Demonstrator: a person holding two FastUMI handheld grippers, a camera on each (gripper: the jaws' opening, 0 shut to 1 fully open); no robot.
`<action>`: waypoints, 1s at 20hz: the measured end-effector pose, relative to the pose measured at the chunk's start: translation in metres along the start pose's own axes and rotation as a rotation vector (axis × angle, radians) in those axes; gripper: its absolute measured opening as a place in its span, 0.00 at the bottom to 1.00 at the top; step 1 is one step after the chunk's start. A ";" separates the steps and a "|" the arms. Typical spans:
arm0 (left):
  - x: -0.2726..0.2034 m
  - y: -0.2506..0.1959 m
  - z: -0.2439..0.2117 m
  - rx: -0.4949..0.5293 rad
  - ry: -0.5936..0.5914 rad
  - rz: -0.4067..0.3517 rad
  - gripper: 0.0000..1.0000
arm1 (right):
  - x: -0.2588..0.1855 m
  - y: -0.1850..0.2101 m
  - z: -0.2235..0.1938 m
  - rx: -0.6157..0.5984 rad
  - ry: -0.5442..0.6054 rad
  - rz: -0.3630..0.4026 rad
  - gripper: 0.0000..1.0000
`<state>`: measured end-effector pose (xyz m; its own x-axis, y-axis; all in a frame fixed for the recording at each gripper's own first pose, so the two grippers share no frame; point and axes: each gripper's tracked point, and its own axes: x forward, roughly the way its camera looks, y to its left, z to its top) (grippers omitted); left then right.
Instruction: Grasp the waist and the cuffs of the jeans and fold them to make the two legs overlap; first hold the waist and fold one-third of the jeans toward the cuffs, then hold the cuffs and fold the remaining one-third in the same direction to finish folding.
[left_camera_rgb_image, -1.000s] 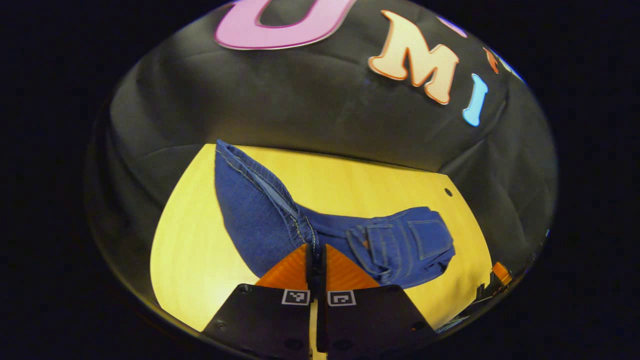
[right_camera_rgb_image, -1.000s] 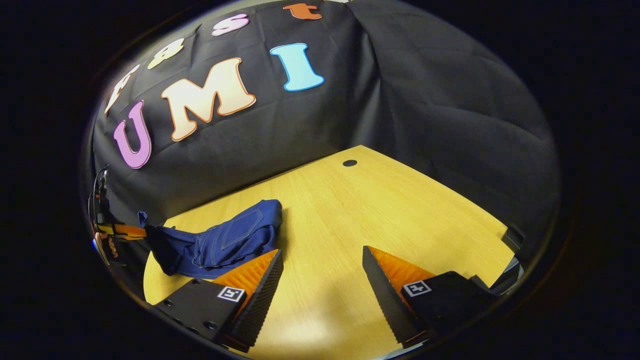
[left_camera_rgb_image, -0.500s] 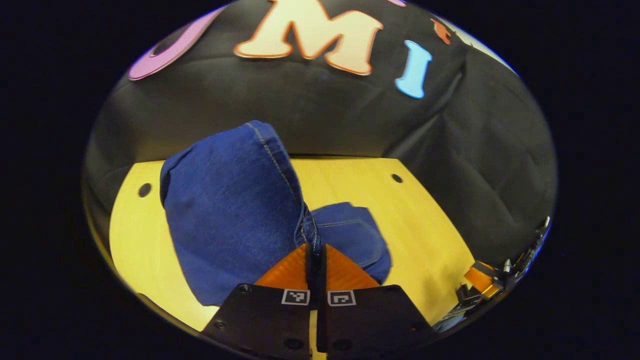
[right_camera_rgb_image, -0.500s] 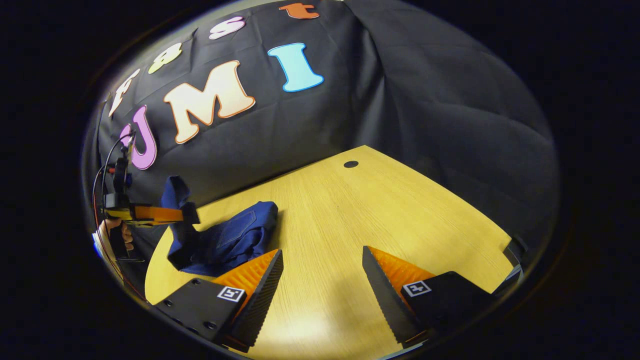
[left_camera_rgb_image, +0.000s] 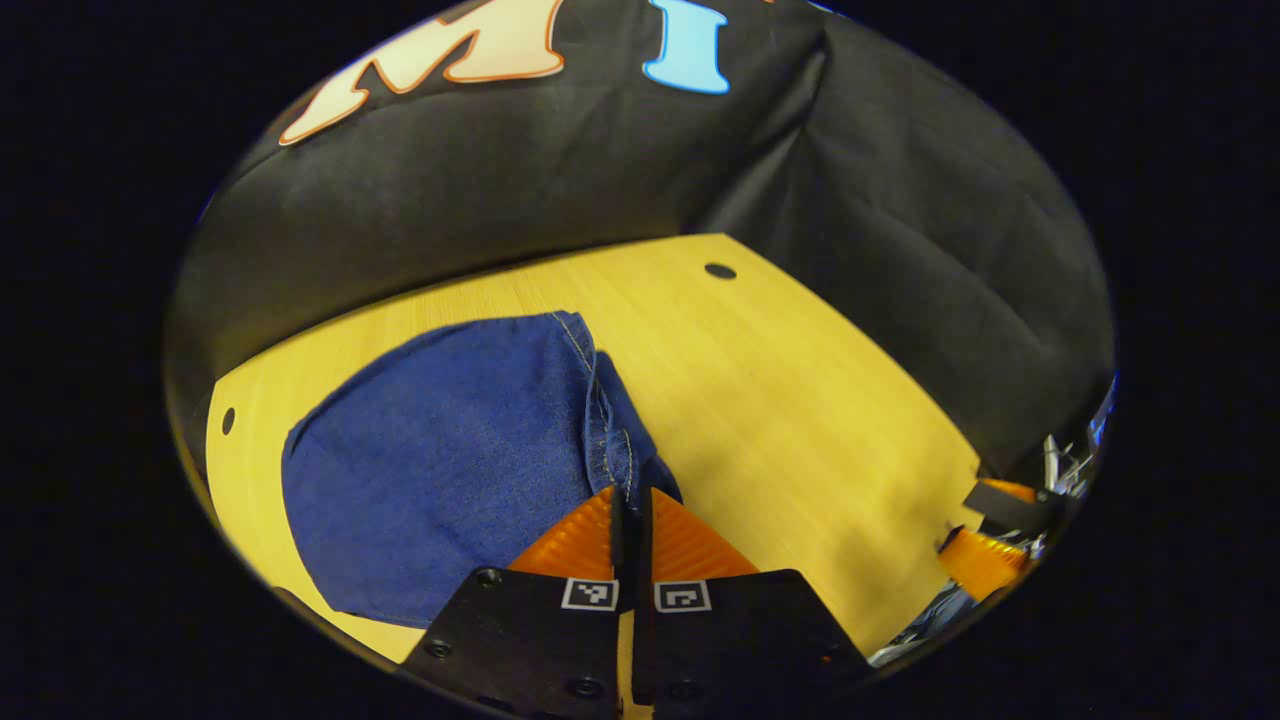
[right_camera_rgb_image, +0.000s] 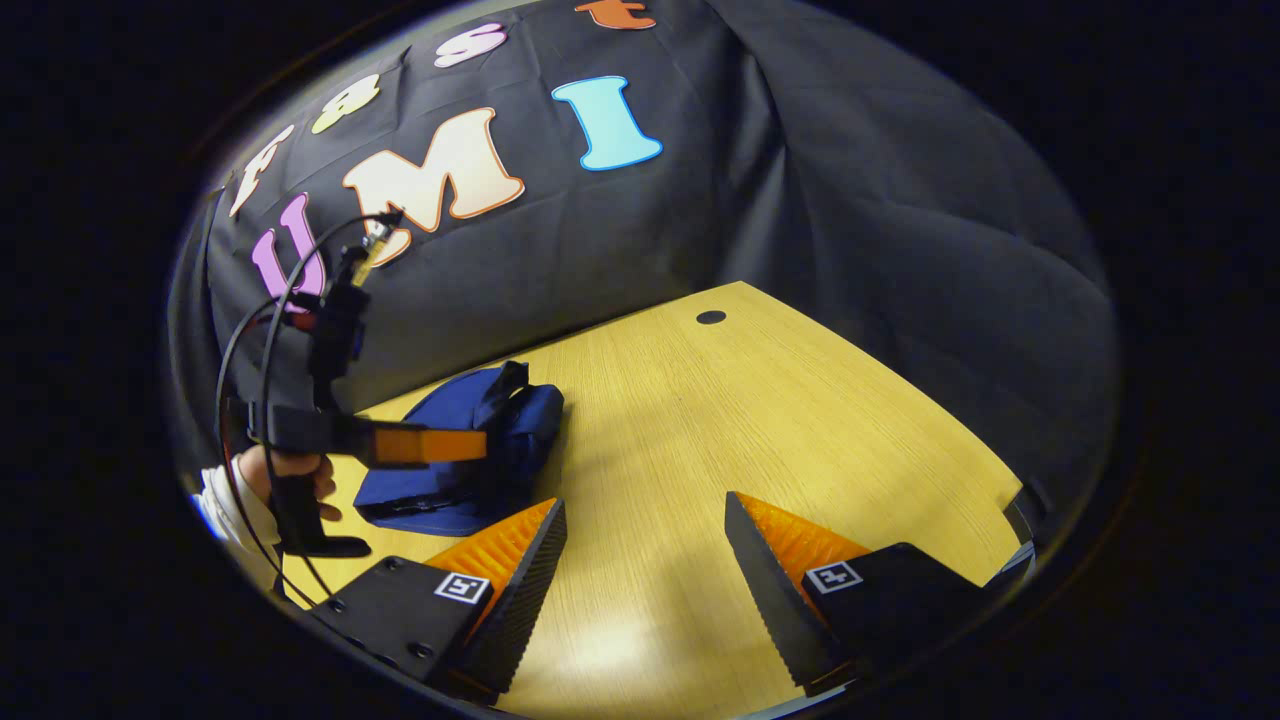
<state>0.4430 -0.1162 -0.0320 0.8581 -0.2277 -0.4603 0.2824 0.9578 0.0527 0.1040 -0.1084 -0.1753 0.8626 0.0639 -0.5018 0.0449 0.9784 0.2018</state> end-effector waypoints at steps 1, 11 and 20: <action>0.002 -0.002 -0.004 -0.002 -0.003 0.003 0.00 | -0.001 0.000 0.000 0.003 -0.003 0.000 0.98; -0.077 0.000 -0.006 -0.089 -0.148 -0.010 0.96 | -0.017 0.019 0.013 0.036 -0.059 0.048 0.98; -0.169 0.074 -0.018 -0.164 -0.297 0.180 0.97 | -0.048 0.067 0.049 0.046 -0.212 0.163 0.98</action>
<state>0.3114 -0.0038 0.0337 0.9814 -0.0707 -0.1787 0.0638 0.9970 -0.0442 0.0907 -0.0560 -0.0965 0.9464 0.1722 -0.2734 -0.0841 0.9483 0.3061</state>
